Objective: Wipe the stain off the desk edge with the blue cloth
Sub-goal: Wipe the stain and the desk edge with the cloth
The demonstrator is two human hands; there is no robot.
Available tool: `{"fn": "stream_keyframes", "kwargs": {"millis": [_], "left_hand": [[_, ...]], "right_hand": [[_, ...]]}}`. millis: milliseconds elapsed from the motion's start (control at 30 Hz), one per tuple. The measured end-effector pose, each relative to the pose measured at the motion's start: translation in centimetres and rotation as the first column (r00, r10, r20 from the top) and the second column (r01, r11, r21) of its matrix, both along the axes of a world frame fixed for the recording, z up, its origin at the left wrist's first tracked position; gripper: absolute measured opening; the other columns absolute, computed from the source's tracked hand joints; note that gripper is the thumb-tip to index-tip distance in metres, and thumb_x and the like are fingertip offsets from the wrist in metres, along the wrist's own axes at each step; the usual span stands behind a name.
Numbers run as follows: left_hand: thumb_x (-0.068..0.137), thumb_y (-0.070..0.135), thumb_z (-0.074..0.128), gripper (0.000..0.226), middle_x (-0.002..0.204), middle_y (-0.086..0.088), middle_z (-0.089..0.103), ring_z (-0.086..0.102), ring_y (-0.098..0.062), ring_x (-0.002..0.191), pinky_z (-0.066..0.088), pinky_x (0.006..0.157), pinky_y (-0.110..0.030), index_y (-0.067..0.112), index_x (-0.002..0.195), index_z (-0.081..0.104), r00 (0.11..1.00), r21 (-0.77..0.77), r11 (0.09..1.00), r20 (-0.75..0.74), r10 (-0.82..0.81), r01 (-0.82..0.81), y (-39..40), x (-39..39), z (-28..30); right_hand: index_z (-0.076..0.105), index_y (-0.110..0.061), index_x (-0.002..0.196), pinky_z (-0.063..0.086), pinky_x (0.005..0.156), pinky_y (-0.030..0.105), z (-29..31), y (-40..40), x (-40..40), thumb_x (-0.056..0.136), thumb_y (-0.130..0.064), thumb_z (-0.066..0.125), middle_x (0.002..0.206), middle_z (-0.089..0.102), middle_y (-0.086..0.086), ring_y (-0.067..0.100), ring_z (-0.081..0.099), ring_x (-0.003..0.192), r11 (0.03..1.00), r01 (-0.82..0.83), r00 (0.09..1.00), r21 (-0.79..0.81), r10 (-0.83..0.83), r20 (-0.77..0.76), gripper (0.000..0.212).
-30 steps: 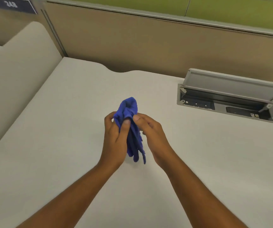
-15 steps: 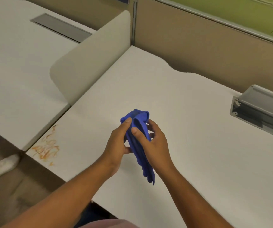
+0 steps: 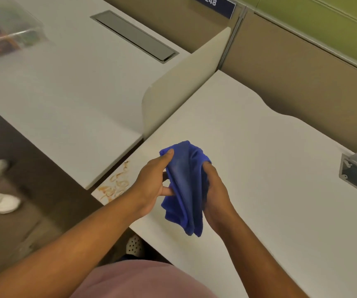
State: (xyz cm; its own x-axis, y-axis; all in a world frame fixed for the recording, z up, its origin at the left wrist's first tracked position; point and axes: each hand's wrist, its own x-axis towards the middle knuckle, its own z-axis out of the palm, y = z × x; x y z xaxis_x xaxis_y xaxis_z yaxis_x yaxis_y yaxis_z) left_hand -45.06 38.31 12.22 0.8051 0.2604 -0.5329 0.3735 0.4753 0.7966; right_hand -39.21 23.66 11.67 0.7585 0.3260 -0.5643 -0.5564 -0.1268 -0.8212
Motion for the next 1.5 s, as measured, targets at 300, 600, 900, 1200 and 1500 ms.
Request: {"fn": "stream_keyframes", "kwargs": {"millis": [300,600,900,1200,1500], "left_hand": [[0.111,0.04,0.05,0.034,0.128,-0.004,0.075,0.076,-0.029,0.113,0.065,0.093,-0.054,0.025,0.137,0.065,0.996,0.079,0.993,0.016,-0.086,0.085,4.7,-0.1,-0.3],[0.104,0.009,0.058,0.022,0.117,-0.021,0.076,0.069,-0.022,0.096,0.056,0.089,-0.04,0.011,0.116,0.076,0.99,0.454,0.89,0.108,-0.095,0.036,11.3,4.2,-0.1],[0.098,0.005,0.07,0.027,0.12,0.0,0.079,0.065,-0.024,0.121,0.049,0.108,-0.042,0.016,0.12,0.08,0.914,0.969,0.231,0.018,-0.405,0.084,15.1,2.2,-4.4],[0.103,0.009,0.059,0.033,0.127,0.01,0.069,0.042,-0.019,0.14,0.023,0.115,-0.042,0.029,0.126,0.074,0.905,0.951,0.111,-0.233,-0.355,0.288,13.0,-5.7,-11.5],[0.101,0.017,0.063,0.031,0.135,0.017,0.067,0.037,-0.031,0.145,0.026,0.114,-0.042,0.035,0.125,0.072,0.953,0.956,0.129,-0.239,-0.186,0.264,8.5,-11.7,-13.0]], "right_hand": [[0.069,-0.022,0.126,0.062,0.092,0.039,-0.4,3.0,0.1,0.099,-0.038,0.068,0.116,0.08,0.004,0.024,0.077,0.11,0.977,-0.196,0.954,-0.087,0.21,0.213,0.031],[0.073,-0.021,0.107,0.057,0.081,0.031,0.6,3.3,5.9,0.103,-0.015,0.061,0.106,0.08,0.003,0.024,0.075,0.105,0.967,0.136,0.936,-0.216,-0.054,0.348,0.014],[0.079,-0.011,0.113,0.049,0.108,0.026,-4.4,1.4,6.8,0.087,0.018,0.065,0.125,0.074,-0.004,0.023,0.067,0.122,0.813,-0.099,0.402,-0.574,0.56,0.724,0.041],[0.08,-0.023,0.114,0.039,0.123,0.052,-10.2,-1.9,3.5,0.095,-0.002,0.072,0.128,0.076,-0.006,0.021,0.064,0.132,0.561,-0.27,0.345,-0.783,0.815,0.465,0.028],[0.079,-0.024,0.12,0.044,0.12,0.054,-9.7,-4.1,2.6,0.096,-0.009,0.074,0.13,0.076,-0.006,0.018,0.064,0.133,0.44,-0.375,0.123,-0.816,0.896,0.427,0.028]]}}
